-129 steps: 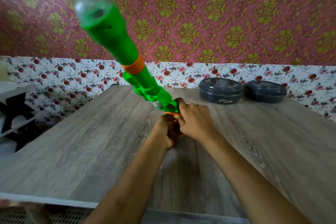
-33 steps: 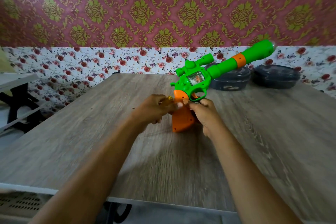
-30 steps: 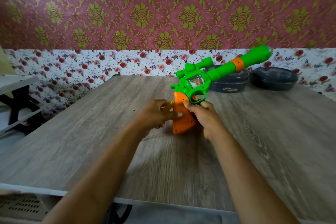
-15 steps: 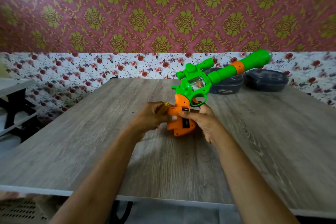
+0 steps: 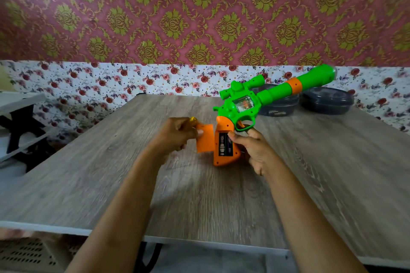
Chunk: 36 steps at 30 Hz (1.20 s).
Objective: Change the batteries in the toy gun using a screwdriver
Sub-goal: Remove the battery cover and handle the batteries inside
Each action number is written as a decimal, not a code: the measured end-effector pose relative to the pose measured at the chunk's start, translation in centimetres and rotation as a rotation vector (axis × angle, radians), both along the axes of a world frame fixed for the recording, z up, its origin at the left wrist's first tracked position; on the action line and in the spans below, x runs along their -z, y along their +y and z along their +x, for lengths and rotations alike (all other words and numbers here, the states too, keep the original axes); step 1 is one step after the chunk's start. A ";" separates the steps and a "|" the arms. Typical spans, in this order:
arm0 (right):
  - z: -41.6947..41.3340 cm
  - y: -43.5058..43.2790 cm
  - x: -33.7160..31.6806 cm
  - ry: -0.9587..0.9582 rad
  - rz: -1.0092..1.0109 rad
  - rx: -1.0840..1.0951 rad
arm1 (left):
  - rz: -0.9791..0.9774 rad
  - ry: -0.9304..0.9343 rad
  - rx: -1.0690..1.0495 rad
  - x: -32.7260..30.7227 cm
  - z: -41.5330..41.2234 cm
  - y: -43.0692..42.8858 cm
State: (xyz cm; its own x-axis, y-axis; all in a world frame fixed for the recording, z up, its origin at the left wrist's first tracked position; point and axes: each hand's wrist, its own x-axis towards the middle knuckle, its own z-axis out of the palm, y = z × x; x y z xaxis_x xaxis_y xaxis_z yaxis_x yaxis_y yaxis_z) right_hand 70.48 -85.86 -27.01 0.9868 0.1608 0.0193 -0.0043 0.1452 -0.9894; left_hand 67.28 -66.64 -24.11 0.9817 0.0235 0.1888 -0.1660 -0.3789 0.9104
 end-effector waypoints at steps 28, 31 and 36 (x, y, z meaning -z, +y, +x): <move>0.2 0.4 0.1 -0.006 0.056 -0.031 | 0.422 0.056 -0.806 0.9 1.1 6.2; 0.4 0.3 0.4 -0.032 0.063 -0.027 | 0.067 -0.116 -0.525 0.4 1.4 4.3; 1.2 0.2 0.8 0.009 0.114 -0.014 | -0.016 -0.390 -0.278 -0.1 0.8 0.8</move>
State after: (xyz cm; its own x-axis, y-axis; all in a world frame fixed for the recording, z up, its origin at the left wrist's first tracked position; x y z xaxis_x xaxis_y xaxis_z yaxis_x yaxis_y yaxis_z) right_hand 71.68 -85.65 -27.84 0.9847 0.1719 0.0297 -0.0157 0.2570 -0.9663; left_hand 68.09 -65.84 -23.99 0.7940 0.2811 0.5390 -0.3903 -0.4440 0.8065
